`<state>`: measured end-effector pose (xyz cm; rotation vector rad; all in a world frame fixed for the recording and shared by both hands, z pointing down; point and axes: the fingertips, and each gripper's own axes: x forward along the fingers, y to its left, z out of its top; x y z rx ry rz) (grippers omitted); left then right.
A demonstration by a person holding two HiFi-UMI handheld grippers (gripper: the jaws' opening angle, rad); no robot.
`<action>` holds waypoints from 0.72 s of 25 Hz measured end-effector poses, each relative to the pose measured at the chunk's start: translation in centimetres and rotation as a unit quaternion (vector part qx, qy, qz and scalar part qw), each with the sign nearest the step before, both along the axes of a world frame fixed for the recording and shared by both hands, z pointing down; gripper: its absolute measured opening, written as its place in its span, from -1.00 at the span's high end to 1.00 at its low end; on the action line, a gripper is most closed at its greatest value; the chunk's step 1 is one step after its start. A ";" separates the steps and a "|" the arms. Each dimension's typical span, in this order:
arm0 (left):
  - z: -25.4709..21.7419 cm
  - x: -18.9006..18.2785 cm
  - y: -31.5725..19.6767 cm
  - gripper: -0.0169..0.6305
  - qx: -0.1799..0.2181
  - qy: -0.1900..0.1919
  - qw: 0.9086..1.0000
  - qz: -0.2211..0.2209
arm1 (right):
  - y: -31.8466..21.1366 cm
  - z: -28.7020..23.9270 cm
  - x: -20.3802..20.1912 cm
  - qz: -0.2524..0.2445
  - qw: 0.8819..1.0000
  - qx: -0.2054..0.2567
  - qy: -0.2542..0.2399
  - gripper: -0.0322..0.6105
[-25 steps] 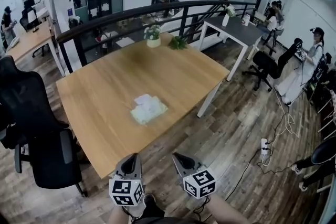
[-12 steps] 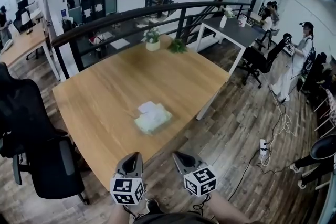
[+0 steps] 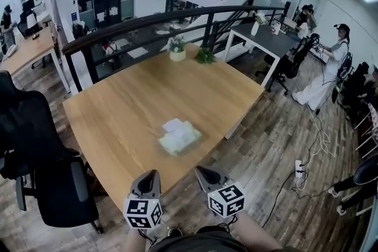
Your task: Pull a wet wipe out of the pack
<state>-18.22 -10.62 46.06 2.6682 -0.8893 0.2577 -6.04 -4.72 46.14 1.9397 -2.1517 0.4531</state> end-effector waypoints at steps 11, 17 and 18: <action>1.3 0.8 -0.4 0.90 -0.005 -0.013 1.000 -0.004 | -0.6 1.4 2.8 0.017 1.000 -0.006 -0.010 0.81; 2.1 1.8 -2.2 0.90 -0.006 -0.024 0.999 -0.043 | -3.2 2.1 5.5 -0.001 1.000 0.001 -0.021 0.81; 2.2 2.0 -2.6 0.90 -0.006 -0.026 0.998 -0.050 | -3.7 2.2 5.9 -0.008 1.000 0.001 -0.022 0.81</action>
